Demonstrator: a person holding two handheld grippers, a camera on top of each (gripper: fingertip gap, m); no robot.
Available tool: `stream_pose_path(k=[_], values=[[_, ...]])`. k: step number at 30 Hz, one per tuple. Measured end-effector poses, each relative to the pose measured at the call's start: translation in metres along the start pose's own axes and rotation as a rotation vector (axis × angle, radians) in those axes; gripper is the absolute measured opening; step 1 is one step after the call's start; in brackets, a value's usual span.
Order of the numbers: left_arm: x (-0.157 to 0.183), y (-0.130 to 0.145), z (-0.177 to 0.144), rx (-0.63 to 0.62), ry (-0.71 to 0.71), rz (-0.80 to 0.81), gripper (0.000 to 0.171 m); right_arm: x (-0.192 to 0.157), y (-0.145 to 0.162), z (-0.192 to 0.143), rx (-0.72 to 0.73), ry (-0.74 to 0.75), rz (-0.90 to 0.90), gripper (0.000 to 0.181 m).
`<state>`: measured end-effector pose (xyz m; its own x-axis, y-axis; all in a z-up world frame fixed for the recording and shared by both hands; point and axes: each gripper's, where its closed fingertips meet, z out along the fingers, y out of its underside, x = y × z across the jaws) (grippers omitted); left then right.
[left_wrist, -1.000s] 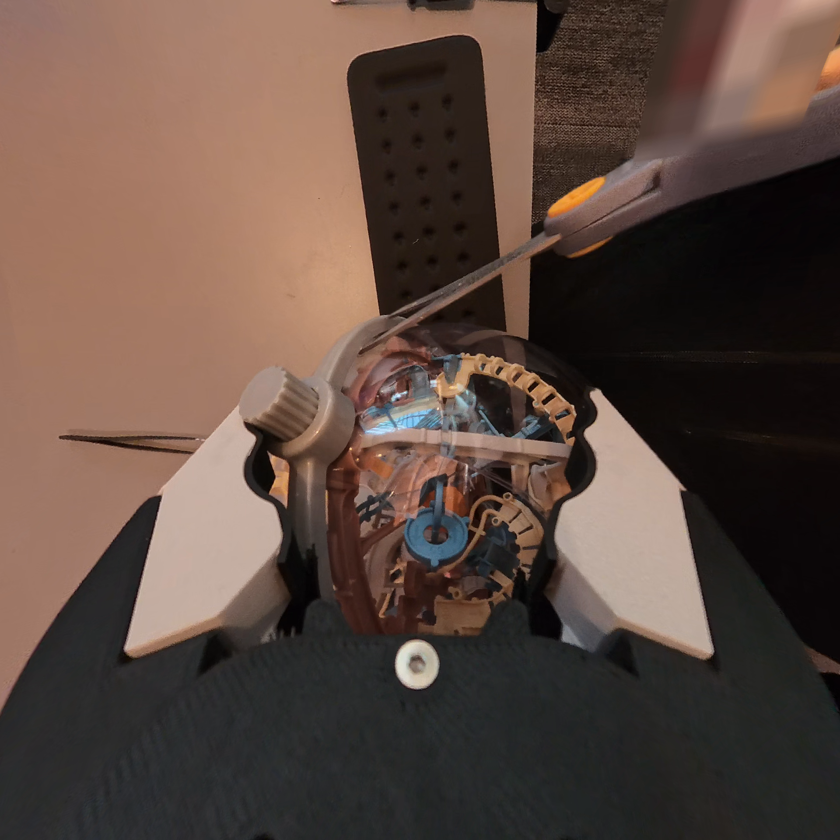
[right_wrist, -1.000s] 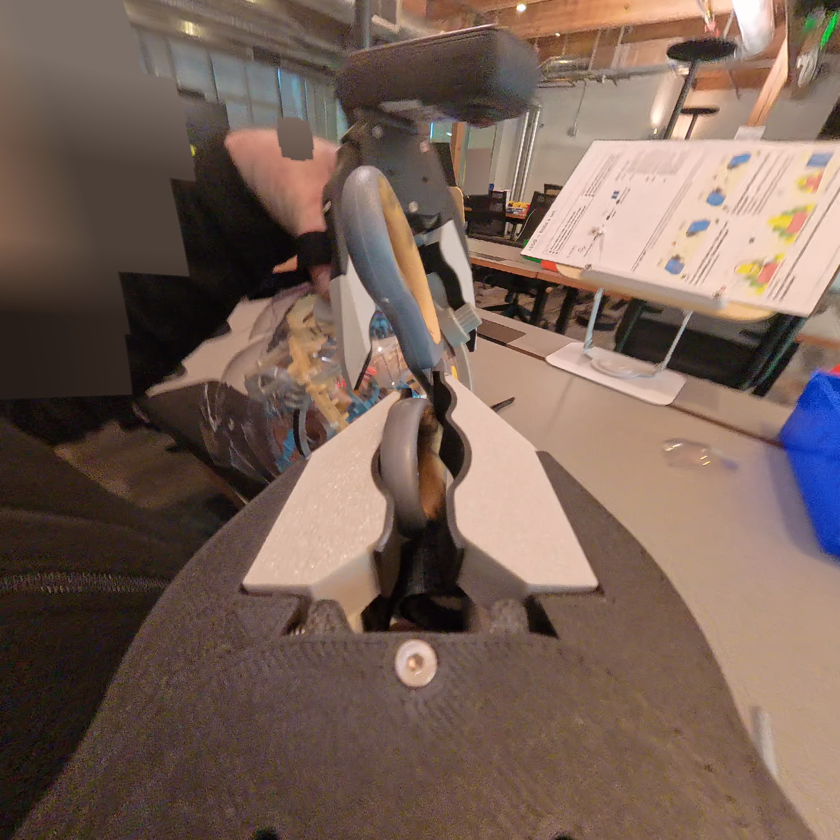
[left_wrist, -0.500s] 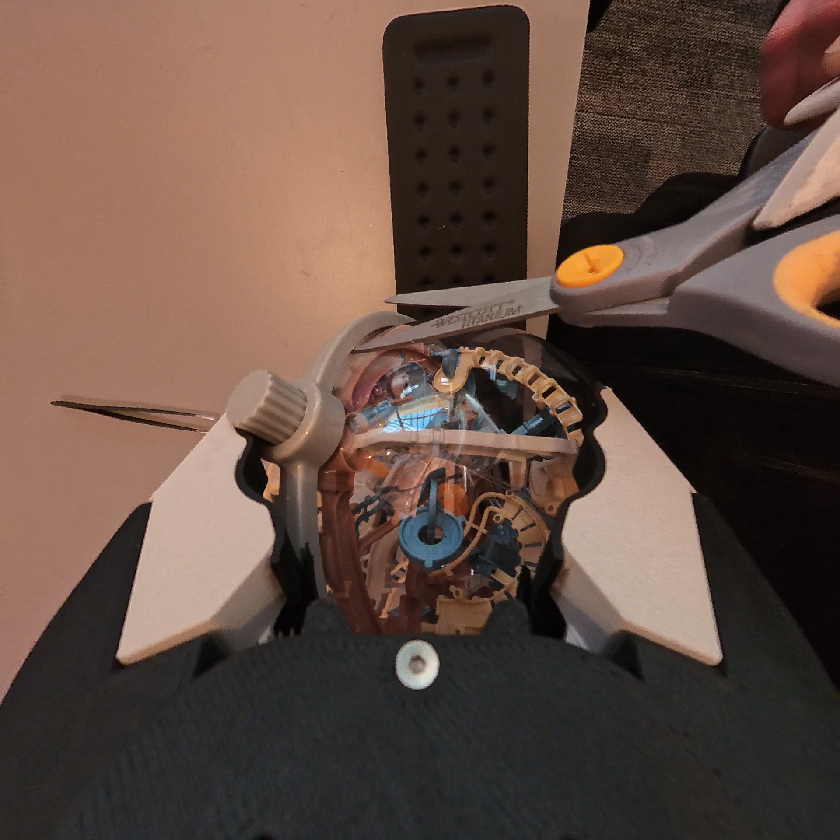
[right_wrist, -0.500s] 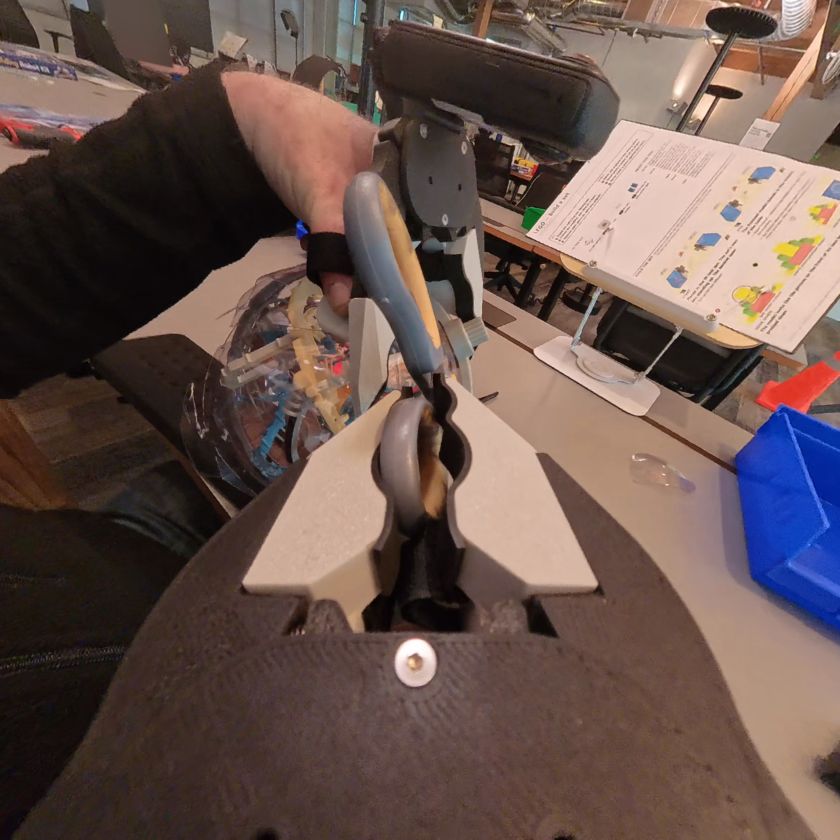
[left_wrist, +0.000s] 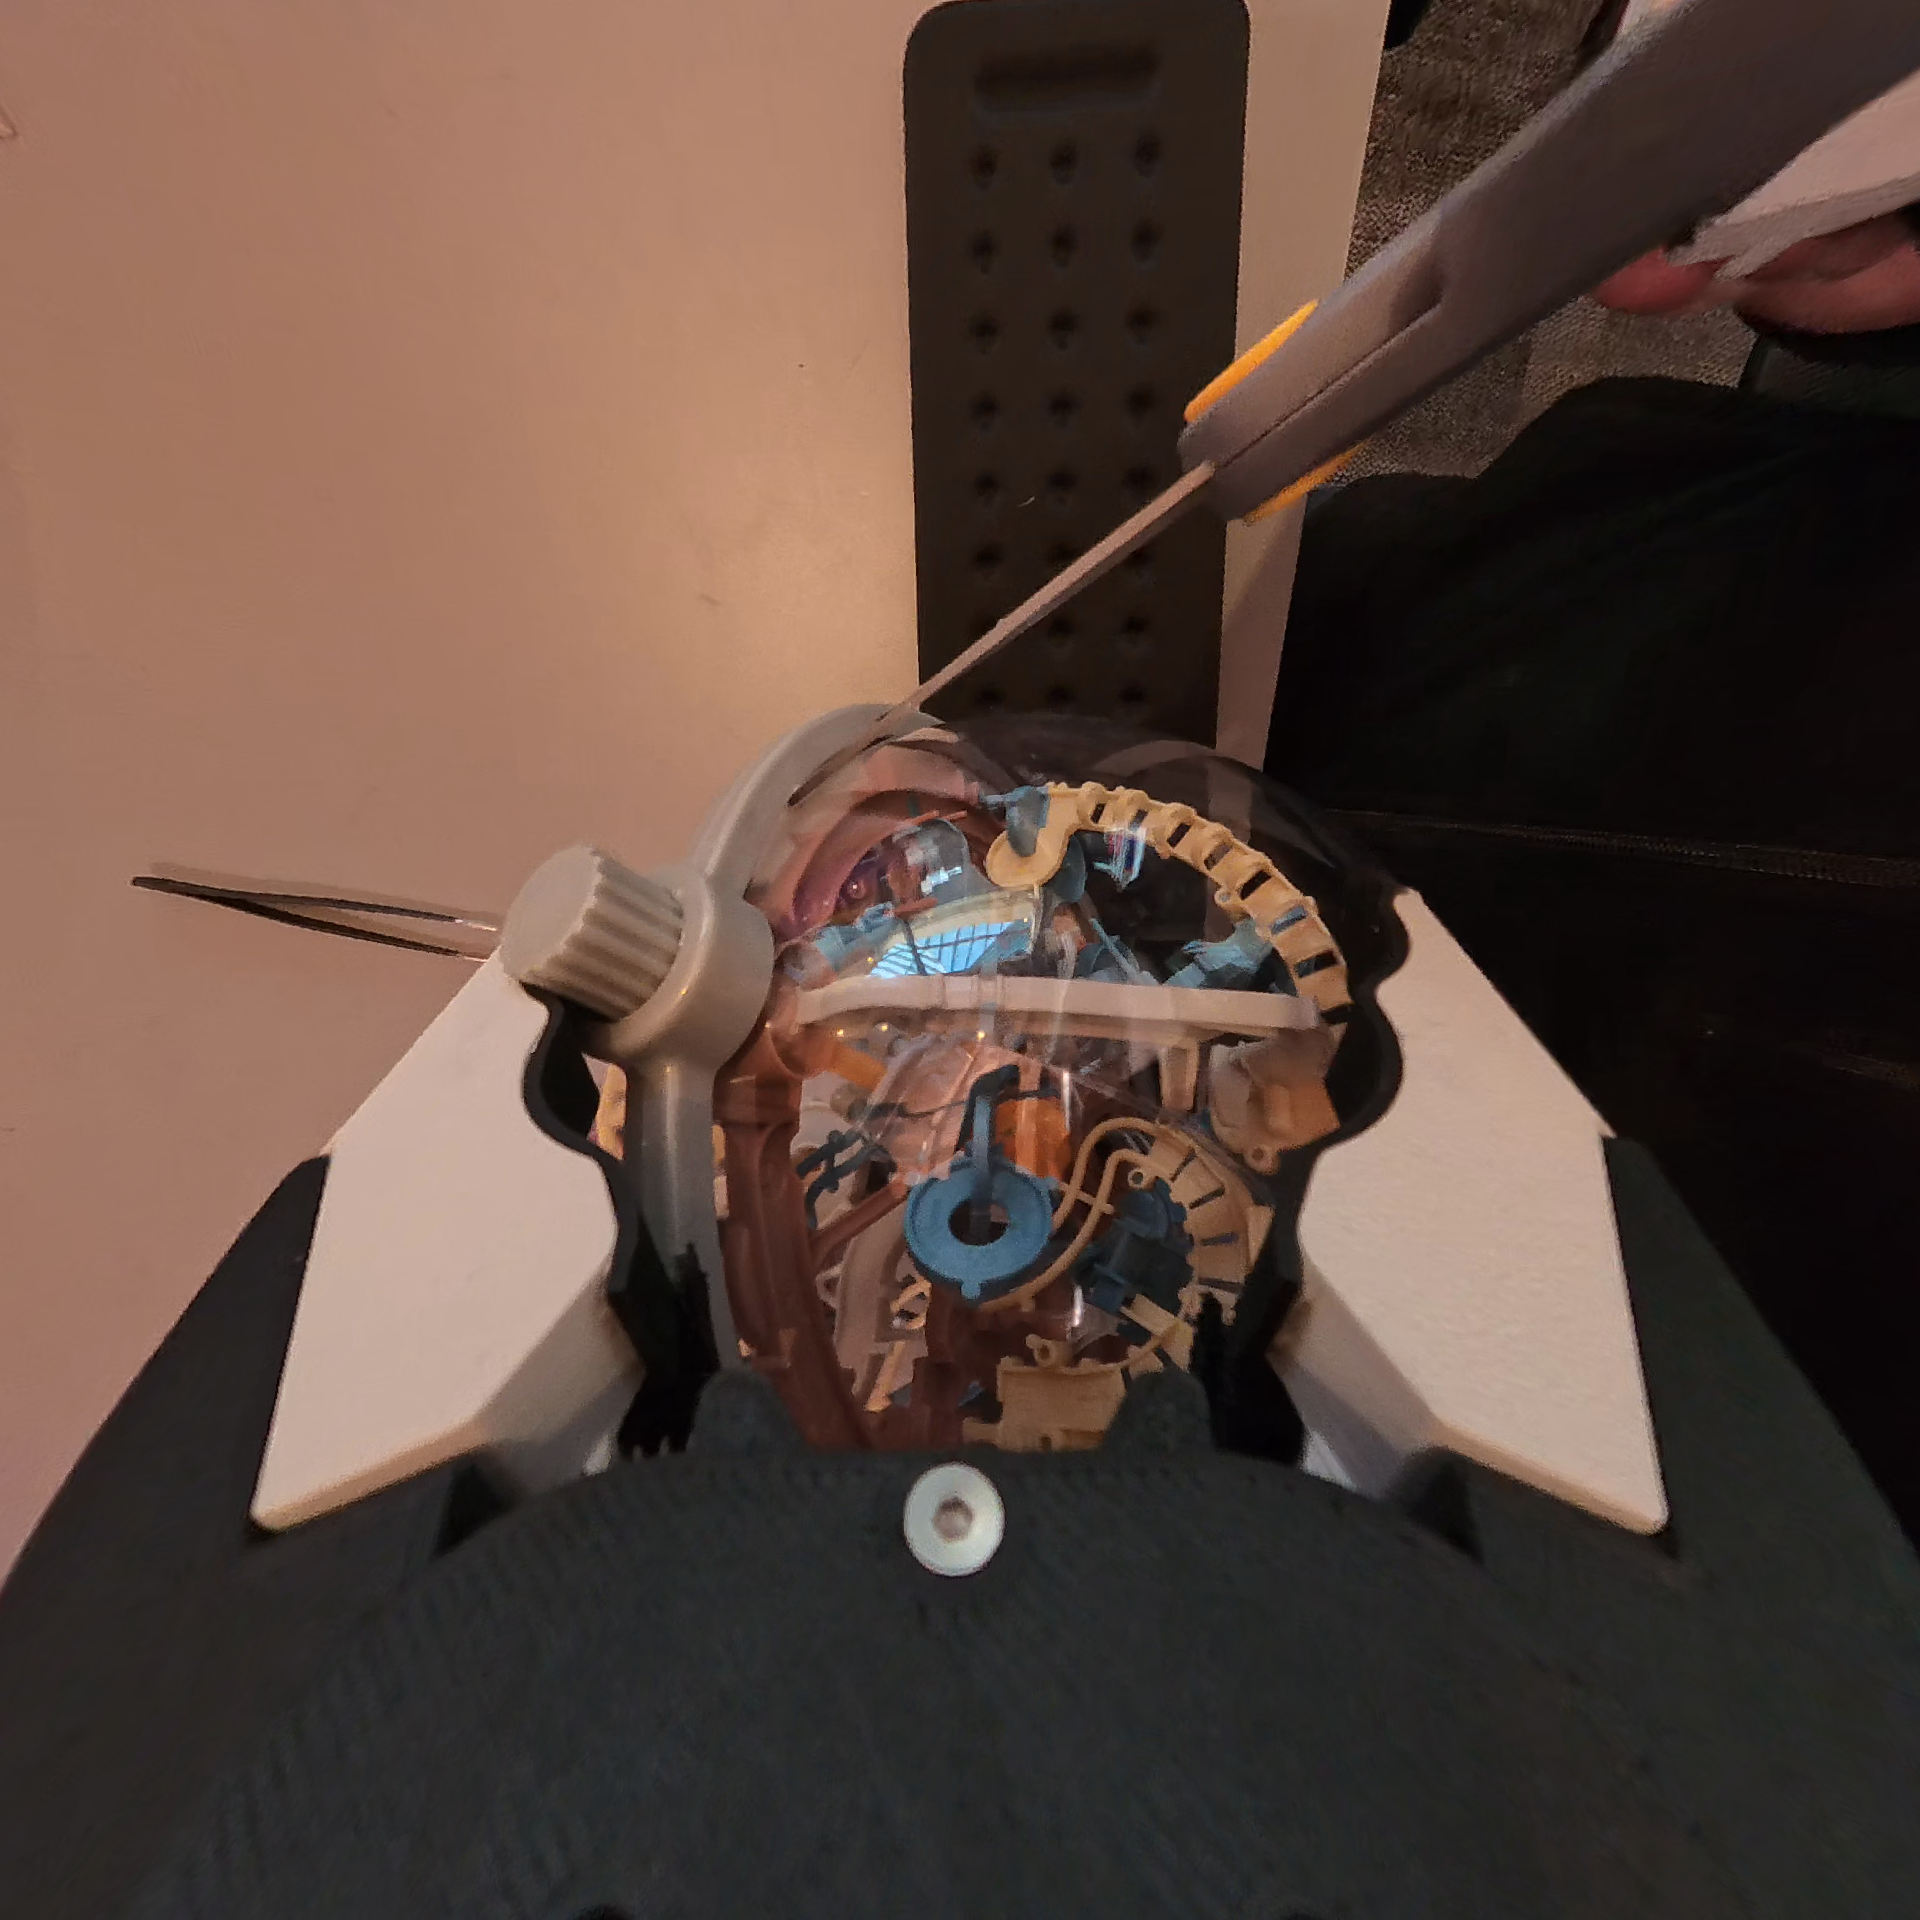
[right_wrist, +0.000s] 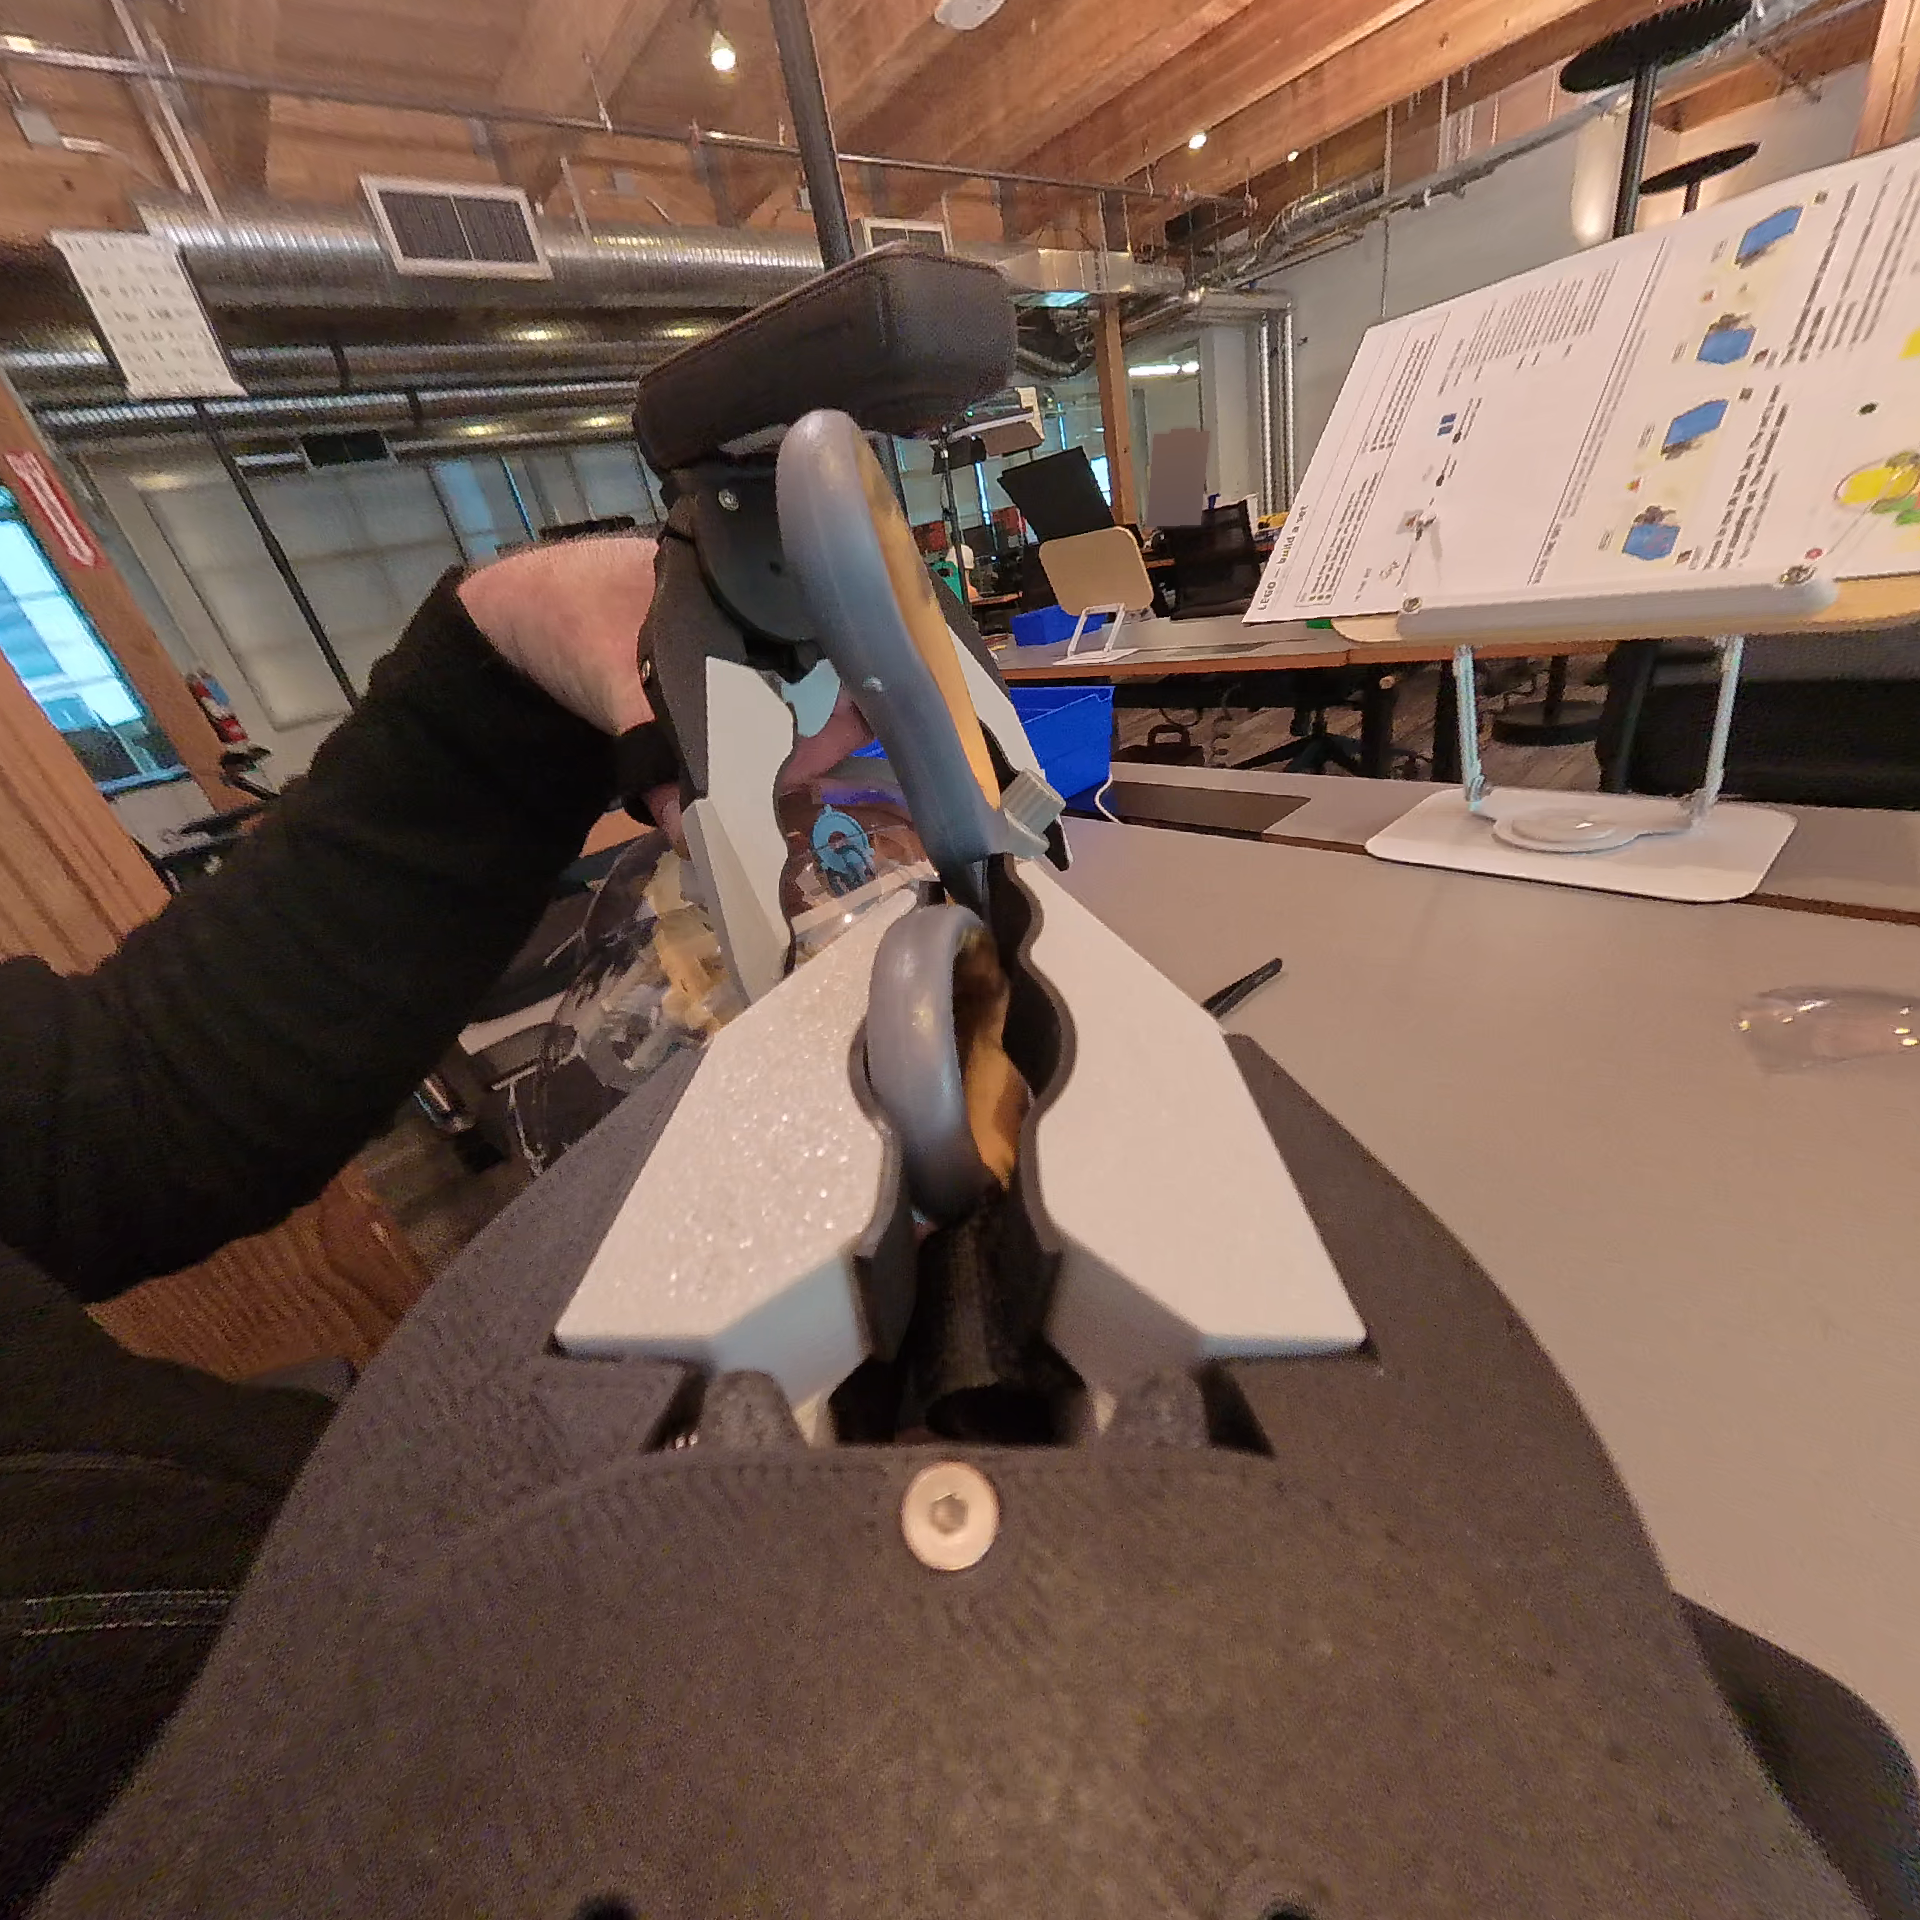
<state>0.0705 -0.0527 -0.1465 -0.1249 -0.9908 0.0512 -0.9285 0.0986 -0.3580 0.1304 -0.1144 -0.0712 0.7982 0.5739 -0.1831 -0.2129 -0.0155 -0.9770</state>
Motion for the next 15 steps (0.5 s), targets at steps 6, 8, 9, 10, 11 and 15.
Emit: stream_pose_path(k=[6,8,9,10,11,15], values=[[0.000,0.000,0.001,-0.024,0.018,0.009,0.143,-0.002,-0.003,0.004,-0.069,-0.021,-0.097,0.008],[0.000,0.000,-0.003,-0.007,0.031,0.006,0.142,-0.004,-0.005,0.004,-0.076,-0.038,-0.128,0.007],[0.002,0.001,-0.005,0.004,0.032,0.007,0.143,-0.006,-0.006,0.004,-0.070,-0.054,-0.147,0.007],[0.004,0.002,-0.009,0.019,0.038,0.014,0.143,-0.009,-0.007,0.002,-0.056,-0.076,-0.162,0.007],[0.006,0.002,-0.012,0.040,0.050,0.023,0.142,-0.009,-0.009,0.000,-0.038,-0.087,-0.162,0.008],[0.008,0.009,-0.015,0.022,0.074,0.052,0.151,-0.007,-0.007,-0.001,-0.003,-0.118,-0.089,0.008]])
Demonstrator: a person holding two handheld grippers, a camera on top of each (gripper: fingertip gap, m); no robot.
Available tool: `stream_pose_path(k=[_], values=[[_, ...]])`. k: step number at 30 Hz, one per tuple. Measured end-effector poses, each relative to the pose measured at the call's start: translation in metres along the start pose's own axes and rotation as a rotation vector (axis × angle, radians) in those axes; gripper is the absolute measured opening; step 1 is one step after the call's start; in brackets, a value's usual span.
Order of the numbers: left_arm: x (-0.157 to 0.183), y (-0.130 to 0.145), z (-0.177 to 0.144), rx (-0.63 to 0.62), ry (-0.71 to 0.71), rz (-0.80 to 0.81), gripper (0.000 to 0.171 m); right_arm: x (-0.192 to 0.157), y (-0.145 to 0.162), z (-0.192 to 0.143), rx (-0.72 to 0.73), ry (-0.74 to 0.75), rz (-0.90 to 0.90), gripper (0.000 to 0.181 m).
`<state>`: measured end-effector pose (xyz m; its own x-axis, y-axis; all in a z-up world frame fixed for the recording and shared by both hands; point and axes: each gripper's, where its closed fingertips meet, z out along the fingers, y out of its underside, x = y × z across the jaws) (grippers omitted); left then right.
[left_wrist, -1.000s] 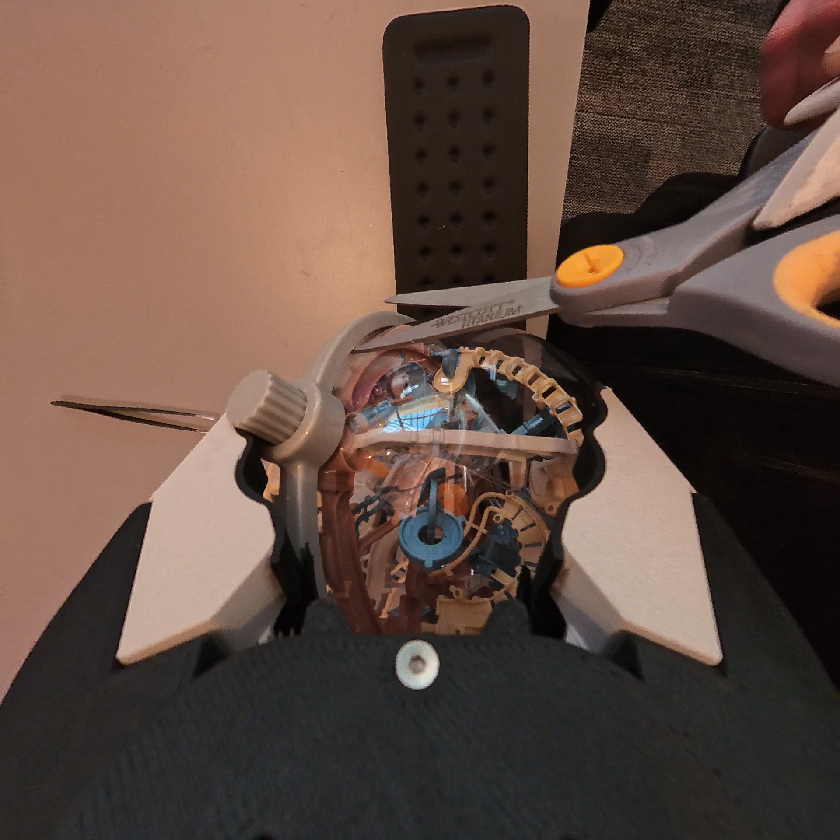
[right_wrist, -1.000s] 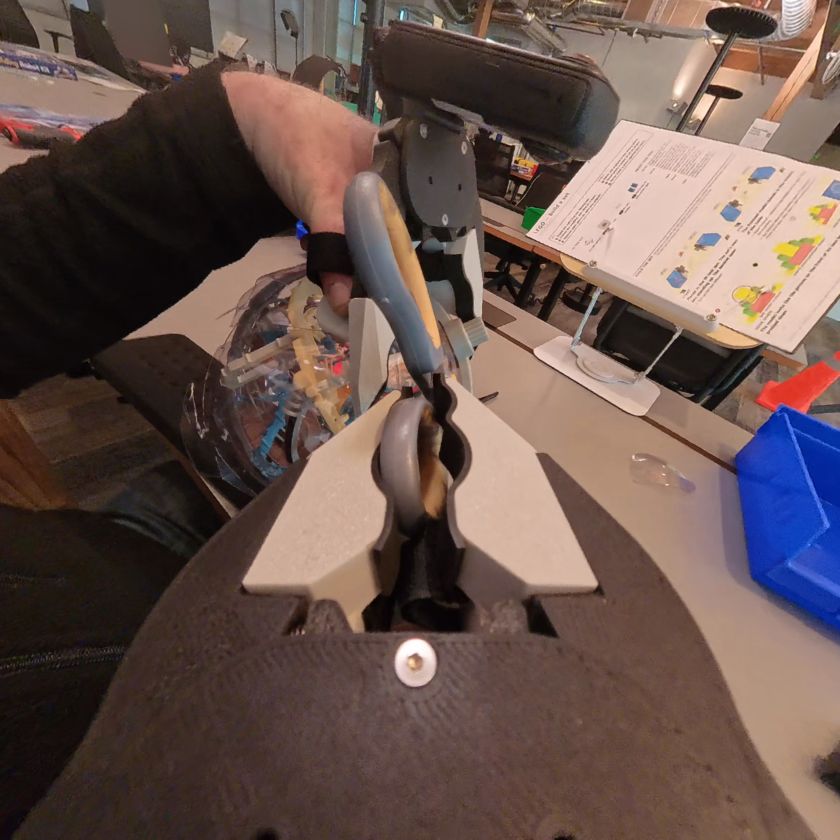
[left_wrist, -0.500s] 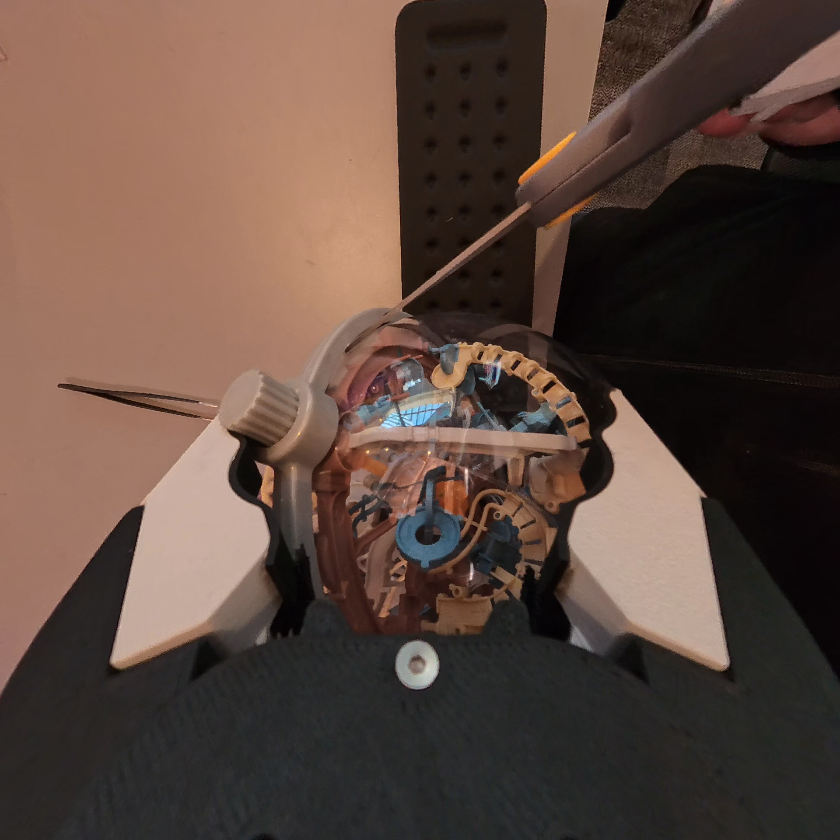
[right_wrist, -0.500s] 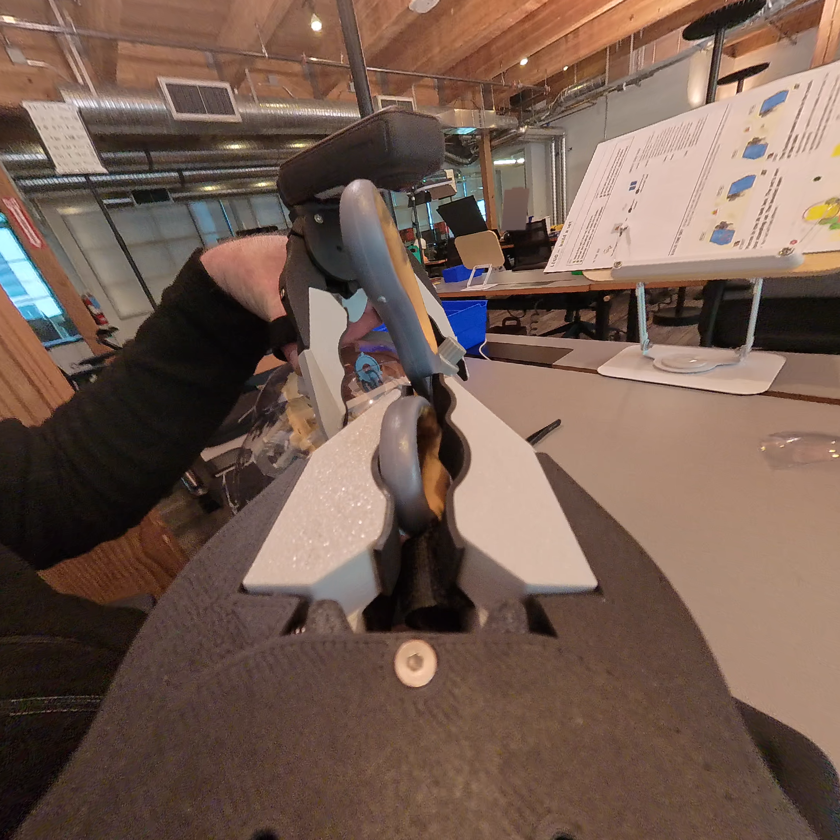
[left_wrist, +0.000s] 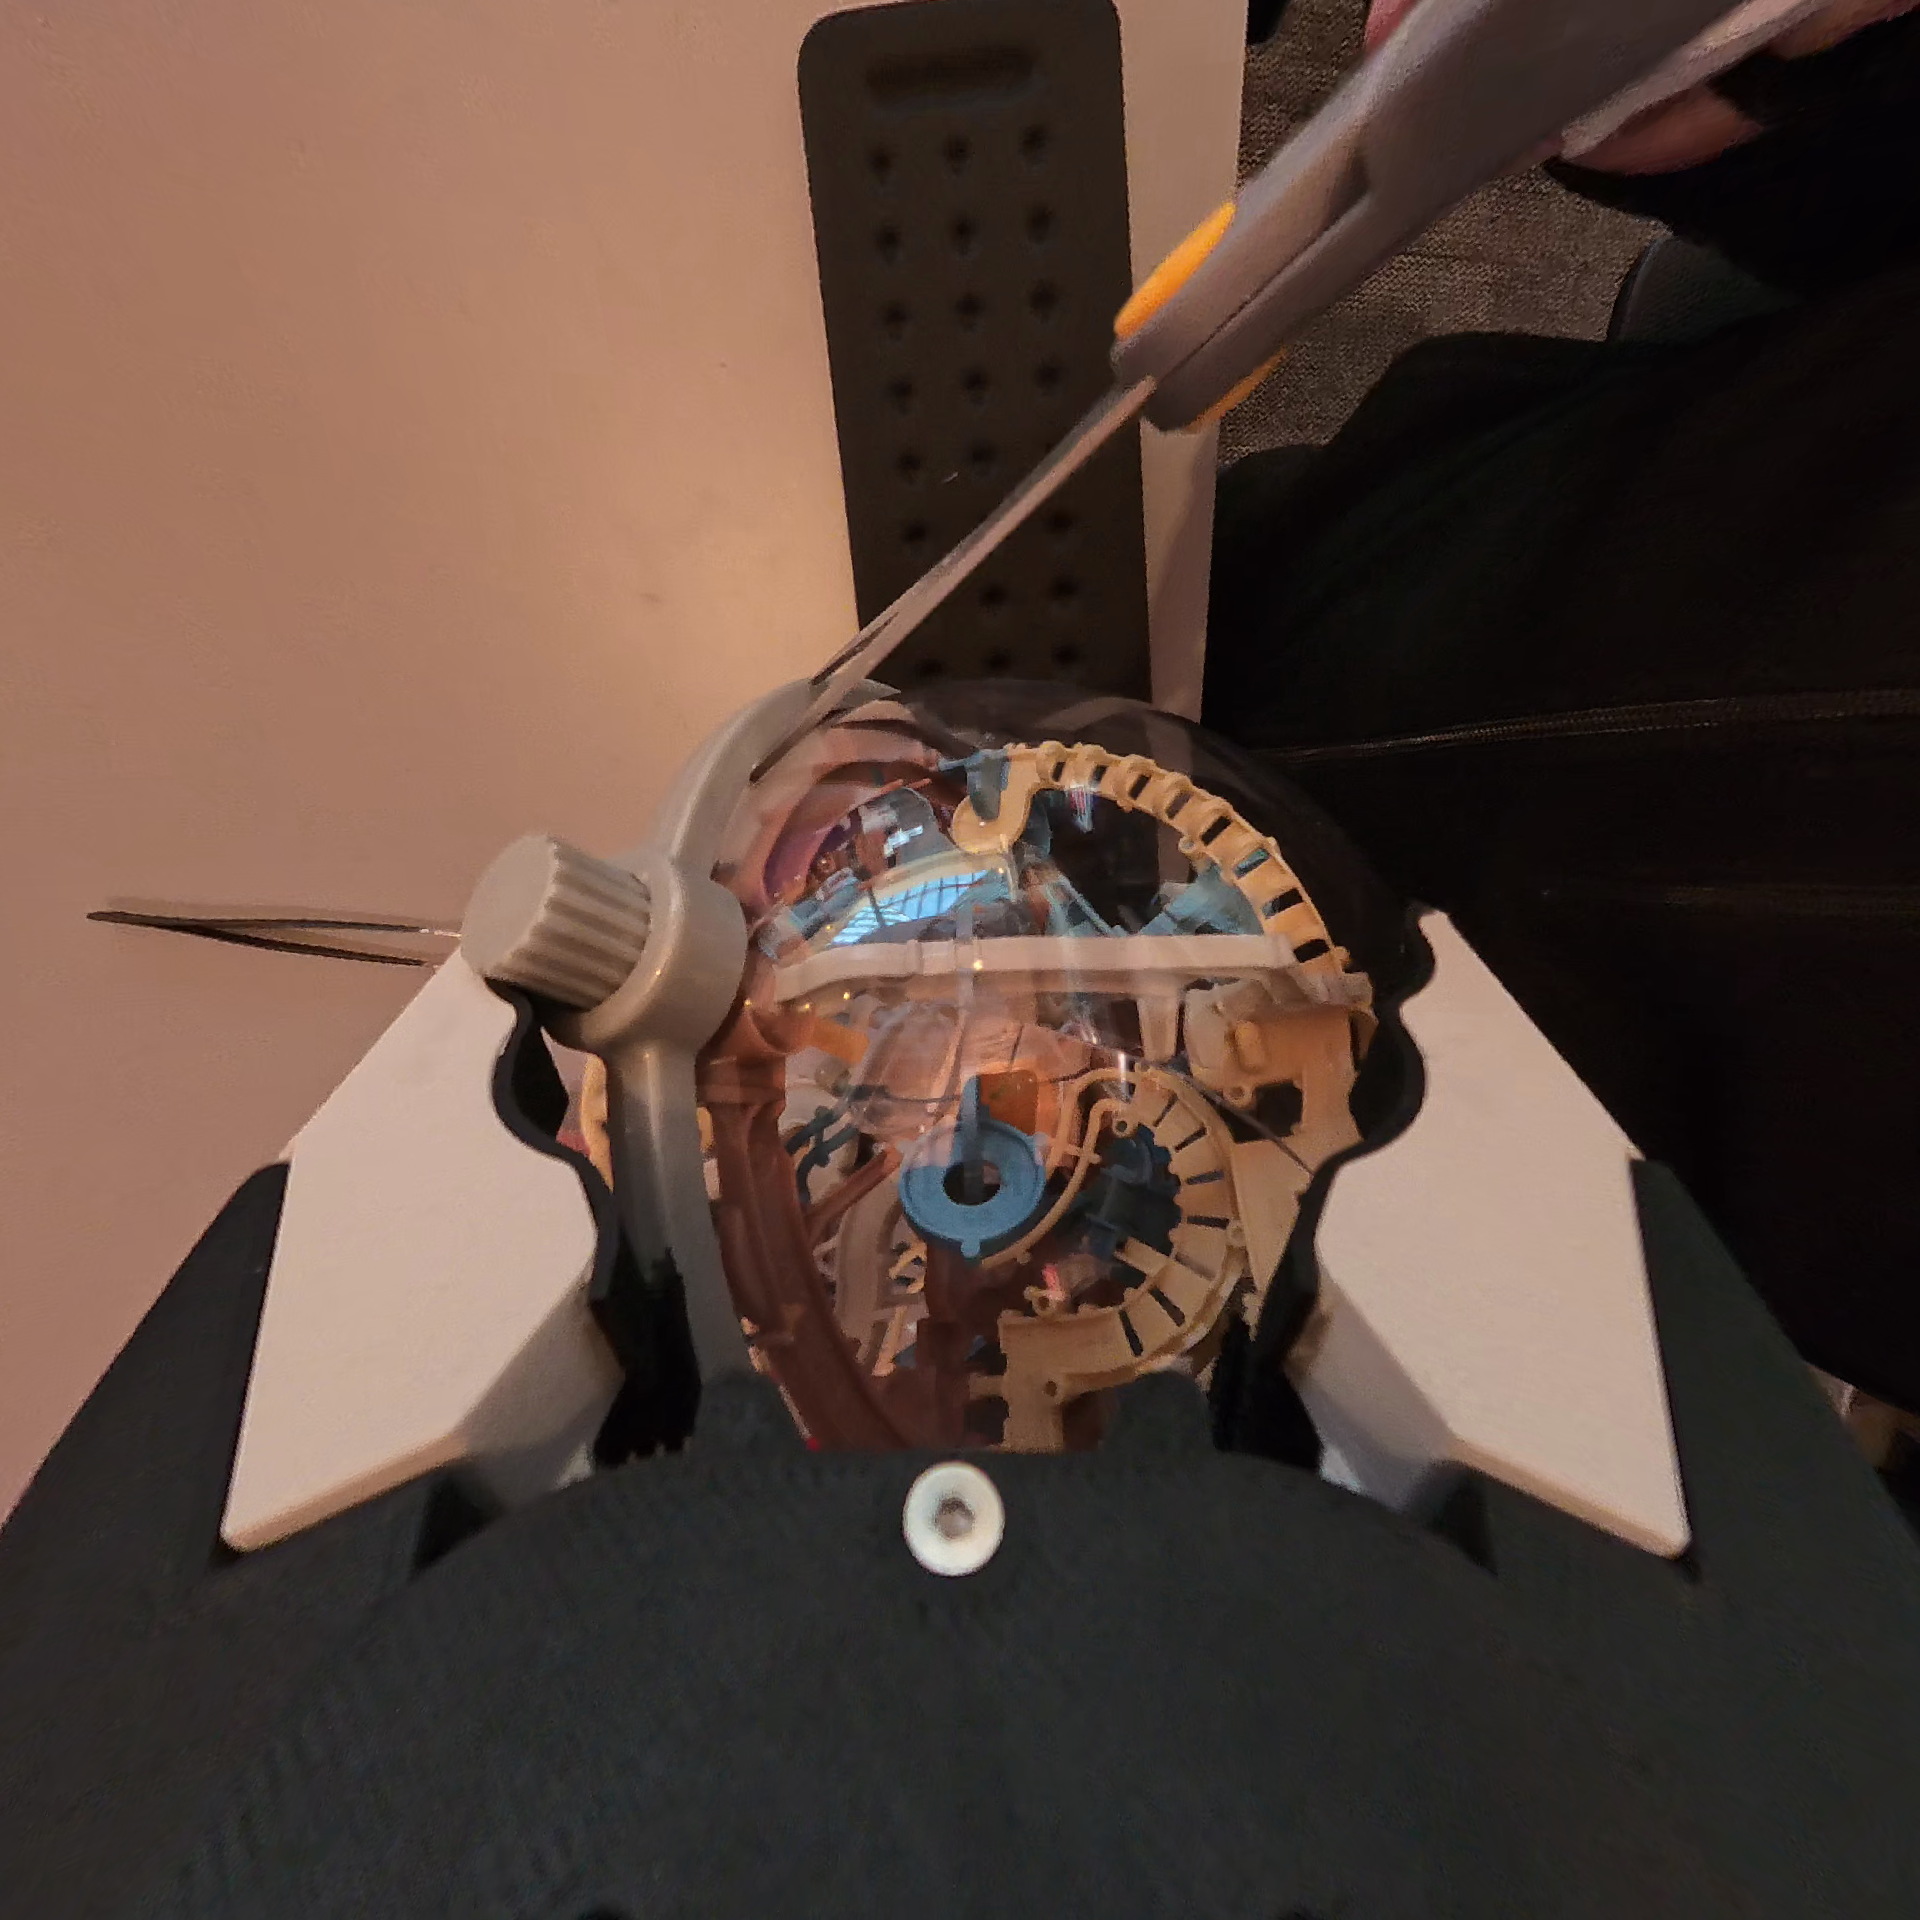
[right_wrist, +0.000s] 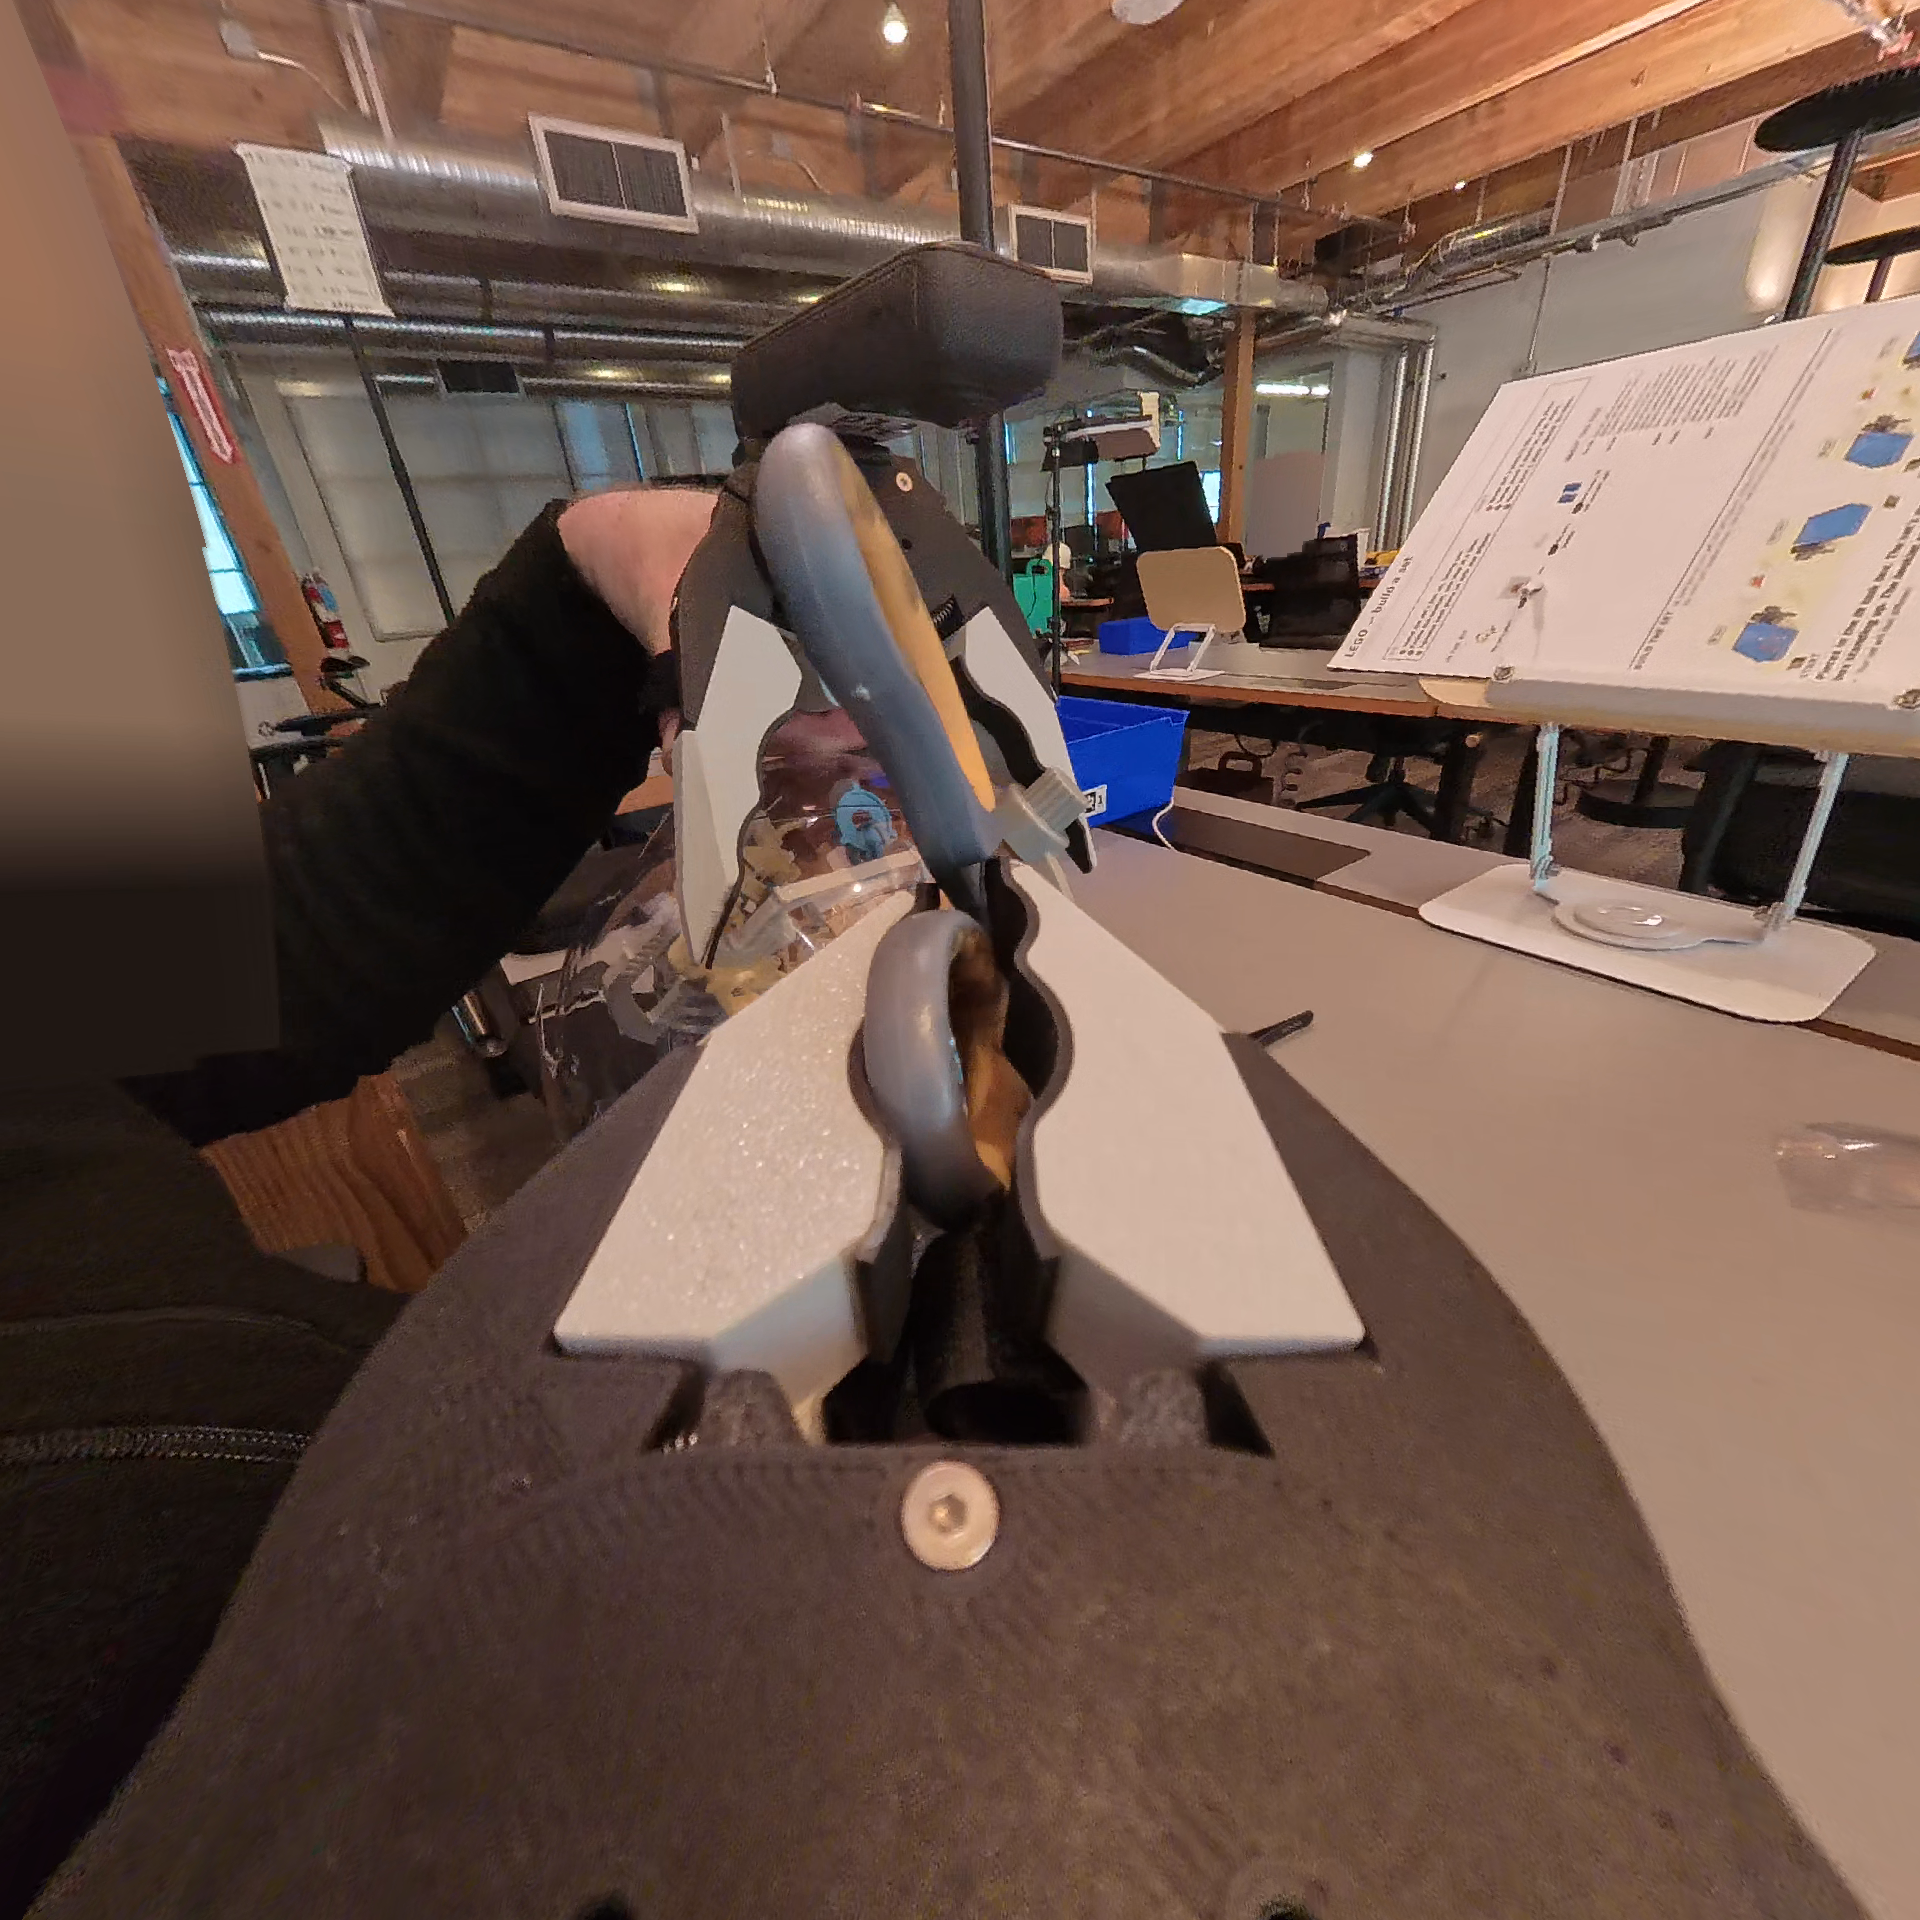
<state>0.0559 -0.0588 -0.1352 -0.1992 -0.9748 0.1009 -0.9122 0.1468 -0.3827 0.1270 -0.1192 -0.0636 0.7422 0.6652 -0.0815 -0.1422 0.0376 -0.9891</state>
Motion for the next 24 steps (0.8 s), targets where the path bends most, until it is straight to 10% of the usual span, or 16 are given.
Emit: stream_pose_path(k=[24], values=[[0.002,0.020,0.003,-0.128,0.108,0.087,0.148,0.027,0.051,-0.020,0.185,-0.074,0.350,0.007]])
